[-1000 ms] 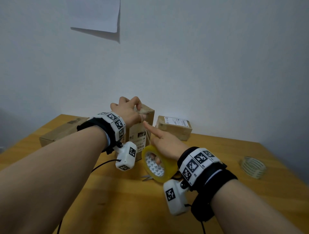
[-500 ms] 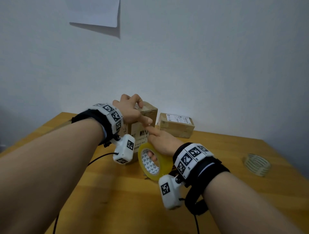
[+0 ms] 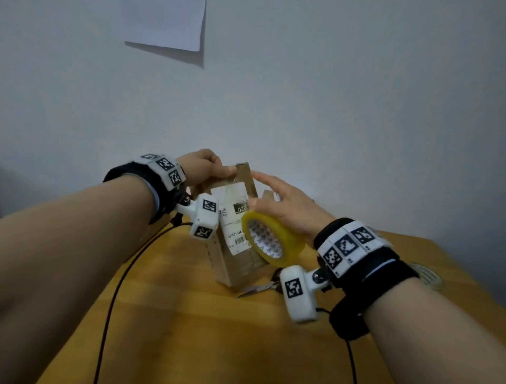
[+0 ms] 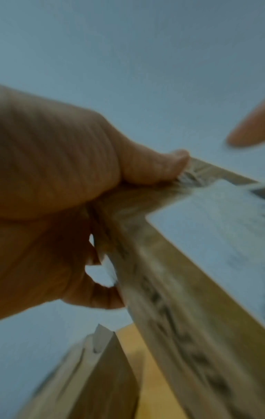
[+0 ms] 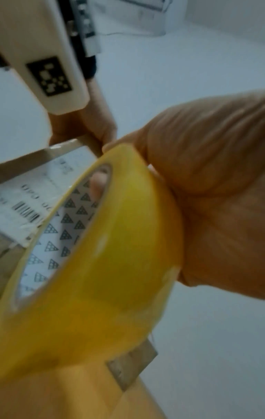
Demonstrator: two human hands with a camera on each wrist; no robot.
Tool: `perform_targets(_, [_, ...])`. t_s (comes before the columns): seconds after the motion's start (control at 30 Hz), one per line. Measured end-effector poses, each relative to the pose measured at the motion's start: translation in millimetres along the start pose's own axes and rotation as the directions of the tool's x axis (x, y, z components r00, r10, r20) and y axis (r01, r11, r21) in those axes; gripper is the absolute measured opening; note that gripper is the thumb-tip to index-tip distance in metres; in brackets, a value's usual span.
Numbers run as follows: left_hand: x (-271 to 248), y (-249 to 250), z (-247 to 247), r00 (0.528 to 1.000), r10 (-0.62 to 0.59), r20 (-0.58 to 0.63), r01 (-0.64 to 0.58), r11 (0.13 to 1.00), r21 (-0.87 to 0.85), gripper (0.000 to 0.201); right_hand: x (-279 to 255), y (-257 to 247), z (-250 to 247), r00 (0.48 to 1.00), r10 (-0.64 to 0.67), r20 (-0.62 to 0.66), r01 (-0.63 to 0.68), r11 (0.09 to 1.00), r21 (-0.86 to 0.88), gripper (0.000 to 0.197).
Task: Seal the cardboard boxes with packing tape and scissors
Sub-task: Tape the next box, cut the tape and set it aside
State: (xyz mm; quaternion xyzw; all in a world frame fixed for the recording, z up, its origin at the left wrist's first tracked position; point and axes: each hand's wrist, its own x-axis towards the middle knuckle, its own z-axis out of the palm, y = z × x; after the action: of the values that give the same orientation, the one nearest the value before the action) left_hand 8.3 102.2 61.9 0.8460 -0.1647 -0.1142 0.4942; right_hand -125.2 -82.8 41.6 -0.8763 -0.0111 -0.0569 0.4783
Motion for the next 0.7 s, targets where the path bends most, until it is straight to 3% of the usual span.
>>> perform_targets(0.07, [2.2,-8.9,2.1,0.999,-0.017,0.037,0.015,0.999,0.045,0.046,2.3,1.0,-0.3,0.998,0.055,0.011,-0.056,0.989,0.139,0.074])
perform_targets(0.13, [5.3,-26.7,14.0,0.999,-0.032,0.000,0.032,0.989,0.144,0.047,3.6,7.7,9.9,0.991,0.136,0.016,-0.137,0.977,0.165,0.079])
perform_targets(0.23, [11.6,-54.2,28.0,0.992,0.047,-0.115,-0.007,0.944,0.330,0.036,6.4,13.8,26.8,0.980,0.200,-0.014,-0.189,0.948,0.256,0.062])
perform_targets(0.33, [13.0,-66.0,26.8,0.992,0.104,-0.078,-0.056,0.886,0.461,0.037,14.4,8.9,31.7,0.976,0.210,-0.052,-0.185,0.935,0.301,0.053])
perform_targets(0.43, [-0.8,-65.0,28.1,0.980,0.106,0.167,-0.171,0.879,0.444,0.083,26.2,6.6,36.0,0.975,0.218,-0.049,-0.192,0.931,0.311,0.055])
perform_targets(0.5, [-7.8,-68.6,31.9,0.955,0.066,0.288,-0.171,0.918,0.359,0.103,33.4,9.7,42.0,0.972,0.230,-0.056,-0.206,0.940,0.272,0.056])
perform_targets(0.6, [-5.8,-80.6,34.8,0.951,-0.020,0.308,-0.107,0.914,0.391,0.124,37.9,12.5,52.3,0.966,0.255,-0.027,-0.234,0.920,0.315,0.051])
perform_targets(0.7, [2.0,-85.1,35.4,0.954,-0.052,0.294,-0.057,0.935,0.350,0.129,38.8,15.1,58.7,0.965,0.263,0.009,-0.247,0.897,0.366,0.051])
